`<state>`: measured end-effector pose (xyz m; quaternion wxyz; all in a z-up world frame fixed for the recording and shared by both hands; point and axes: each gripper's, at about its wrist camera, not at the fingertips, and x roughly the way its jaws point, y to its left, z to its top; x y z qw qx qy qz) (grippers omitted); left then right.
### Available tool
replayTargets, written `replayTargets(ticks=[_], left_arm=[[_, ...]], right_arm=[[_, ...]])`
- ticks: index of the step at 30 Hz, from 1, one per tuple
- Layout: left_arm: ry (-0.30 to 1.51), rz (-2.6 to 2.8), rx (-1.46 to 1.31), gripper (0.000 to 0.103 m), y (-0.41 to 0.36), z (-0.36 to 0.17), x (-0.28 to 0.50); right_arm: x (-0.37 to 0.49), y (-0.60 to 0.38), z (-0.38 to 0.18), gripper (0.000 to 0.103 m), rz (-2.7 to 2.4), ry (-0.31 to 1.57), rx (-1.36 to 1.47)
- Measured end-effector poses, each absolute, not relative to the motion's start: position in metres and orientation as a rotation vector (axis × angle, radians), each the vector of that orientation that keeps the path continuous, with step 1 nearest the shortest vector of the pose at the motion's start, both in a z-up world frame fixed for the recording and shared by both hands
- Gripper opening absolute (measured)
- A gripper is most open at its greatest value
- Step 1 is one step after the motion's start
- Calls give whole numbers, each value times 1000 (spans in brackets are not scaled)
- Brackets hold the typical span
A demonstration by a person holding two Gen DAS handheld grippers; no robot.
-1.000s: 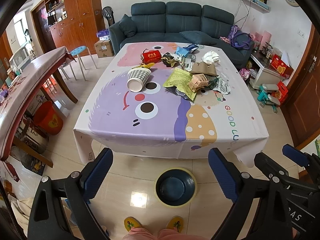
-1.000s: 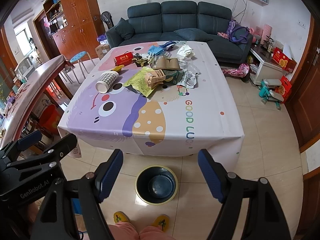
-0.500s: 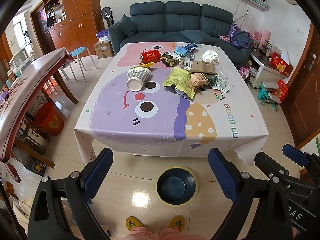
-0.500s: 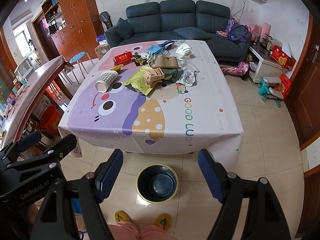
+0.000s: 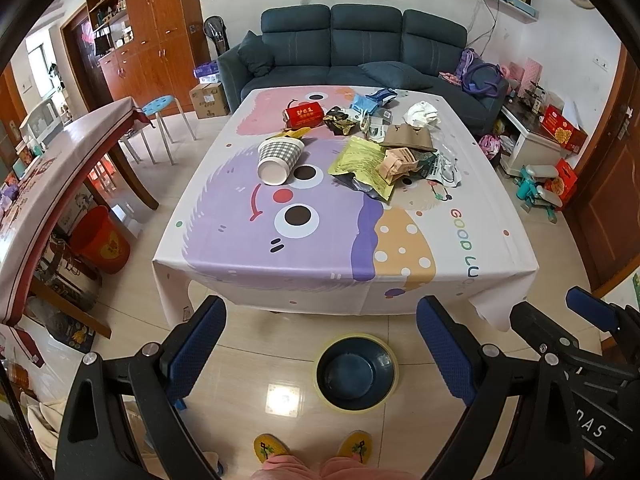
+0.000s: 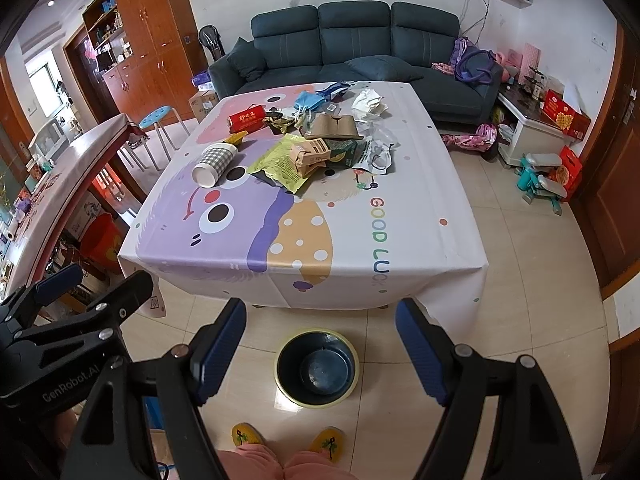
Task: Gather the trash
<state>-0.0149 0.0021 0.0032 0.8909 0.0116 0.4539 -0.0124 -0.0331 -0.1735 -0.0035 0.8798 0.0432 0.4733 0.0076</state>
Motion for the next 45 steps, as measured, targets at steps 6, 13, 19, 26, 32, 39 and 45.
replayTargets(ticks=[6, 13, 19, 26, 32, 39, 45], left_arm=[[935, -16, 27, 94, 5, 7, -15], [939, -5, 17, 94, 8, 10, -13], [929, 7, 27, 94, 9, 15, -10], [922, 27, 33, 94, 21, 16, 3], [916, 0, 27, 95, 35, 20, 27], [886, -24, 64, 95, 58, 26, 65], [921, -47, 100, 95, 78, 15, 110]], right_arm=[[-30, -172, 5, 78, 23, 979, 94], [-29, -170, 9, 78, 38, 966, 90], [-24, -169, 12, 78, 46, 950, 97], [-8, -154, 12, 78, 55, 952, 81], [16, -142, 15, 78, 39, 951, 80], [48, -118, 11, 78, 23, 969, 81], [81, -102, 0, 78, 3, 1005, 123]])
